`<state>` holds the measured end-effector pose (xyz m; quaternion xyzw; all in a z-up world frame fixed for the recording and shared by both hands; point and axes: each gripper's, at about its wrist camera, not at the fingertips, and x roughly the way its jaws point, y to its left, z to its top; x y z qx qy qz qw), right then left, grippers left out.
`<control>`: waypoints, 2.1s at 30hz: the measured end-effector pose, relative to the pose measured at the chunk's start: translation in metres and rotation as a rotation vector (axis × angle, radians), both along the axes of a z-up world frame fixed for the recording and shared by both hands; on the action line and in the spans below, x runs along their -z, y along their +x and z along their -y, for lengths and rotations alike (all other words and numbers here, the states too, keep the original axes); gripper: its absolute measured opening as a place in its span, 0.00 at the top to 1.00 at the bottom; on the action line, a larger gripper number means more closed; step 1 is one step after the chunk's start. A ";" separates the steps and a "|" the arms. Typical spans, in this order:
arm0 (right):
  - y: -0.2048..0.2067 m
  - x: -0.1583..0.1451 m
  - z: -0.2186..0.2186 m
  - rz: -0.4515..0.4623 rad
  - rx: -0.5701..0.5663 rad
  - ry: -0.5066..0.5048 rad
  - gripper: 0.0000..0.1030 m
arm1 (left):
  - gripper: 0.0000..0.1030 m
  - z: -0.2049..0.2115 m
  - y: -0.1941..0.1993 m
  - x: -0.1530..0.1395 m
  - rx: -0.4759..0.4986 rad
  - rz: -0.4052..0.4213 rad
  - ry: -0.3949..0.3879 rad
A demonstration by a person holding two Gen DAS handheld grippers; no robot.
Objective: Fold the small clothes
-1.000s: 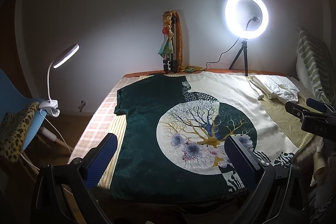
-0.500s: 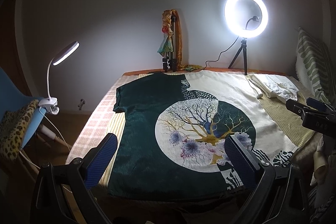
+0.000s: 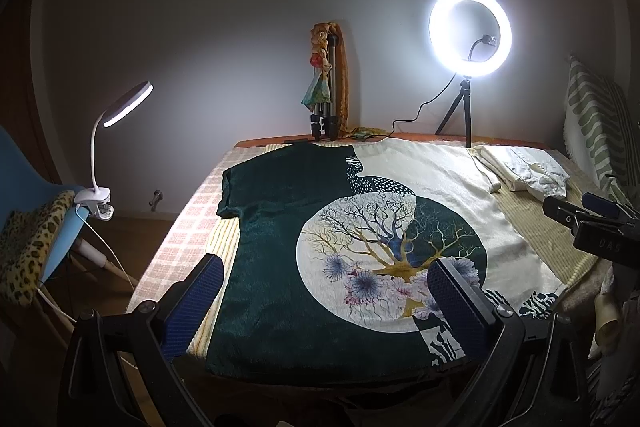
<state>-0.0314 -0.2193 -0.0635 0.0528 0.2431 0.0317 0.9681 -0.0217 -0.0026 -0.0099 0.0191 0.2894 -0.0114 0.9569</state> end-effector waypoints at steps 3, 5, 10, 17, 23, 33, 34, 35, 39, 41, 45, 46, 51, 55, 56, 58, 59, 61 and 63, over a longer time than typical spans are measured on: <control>0.000 0.000 0.000 0.001 0.000 0.000 0.00 | 0.00 0.000 0.000 0.000 0.000 0.001 -0.001; 0.000 0.000 0.001 0.001 0.000 0.001 0.00 | 0.00 0.000 0.000 0.000 -0.001 0.002 -0.001; 0.001 -0.001 0.001 0.000 -0.001 0.001 0.00 | 0.00 -0.001 0.000 -0.002 -0.005 0.004 -0.005; 0.001 -0.001 0.002 0.000 -0.001 0.003 0.00 | 0.00 -0.001 0.000 -0.003 -0.008 0.006 -0.007; 0.001 0.000 0.001 -0.001 0.000 0.006 0.00 | 0.00 0.000 0.000 -0.003 -0.009 0.006 -0.008; 0.005 -0.003 -0.006 -0.003 -0.013 0.025 0.00 | 0.00 -0.006 0.001 0.001 -0.021 -0.002 -0.006; 0.006 -0.003 -0.008 -0.002 -0.016 0.025 0.00 | 0.00 -0.008 0.001 0.001 -0.025 -0.004 -0.006; 0.007 -0.004 -0.010 -0.003 -0.022 0.029 0.00 | 0.00 -0.010 0.002 0.002 -0.030 -0.007 -0.009; 0.018 -0.005 -0.020 -0.024 -0.062 0.062 0.00 | 0.00 -0.025 0.002 0.007 -0.072 -0.010 -0.019; 0.025 -0.008 -0.026 -0.018 -0.068 0.077 0.00 | 0.03 -0.036 0.002 0.010 -0.088 -0.006 -0.037; 0.039 -0.021 -0.033 0.030 -0.081 0.107 0.00 | 0.04 -0.065 -0.001 0.019 -0.116 0.016 -0.100; 0.043 -0.025 -0.035 0.035 -0.093 0.114 0.00 | 0.05 -0.071 -0.001 0.021 -0.130 0.015 -0.107; 0.080 -0.047 -0.053 -0.039 -0.177 0.093 0.00 | 0.14 -0.102 -0.008 0.042 -0.206 -0.016 -0.139; 0.116 -0.062 -0.079 -0.039 -0.238 0.027 0.00 | 0.26 -0.126 -0.011 0.068 -0.251 -0.091 -0.243; 0.127 -0.064 -0.085 -0.058 -0.267 0.042 0.00 | 0.30 -0.132 -0.012 0.075 -0.263 -0.109 -0.277; 0.150 -0.066 -0.104 -0.109 -0.341 0.078 0.00 | 0.33 -0.142 -0.013 0.091 -0.287 -0.151 -0.333; 0.160 -0.066 -0.116 -0.130 -0.368 0.084 0.00 | 0.35 -0.145 -0.012 0.099 -0.295 -0.172 -0.344; 0.182 -0.065 -0.141 -0.159 -0.411 0.083 0.00 | 0.37 -0.152 -0.010 0.112 -0.313 -0.209 -0.348; 0.200 -0.062 -0.167 -0.174 -0.433 0.070 0.00 | 0.37 -0.157 -0.008 0.122 -0.325 -0.241 -0.371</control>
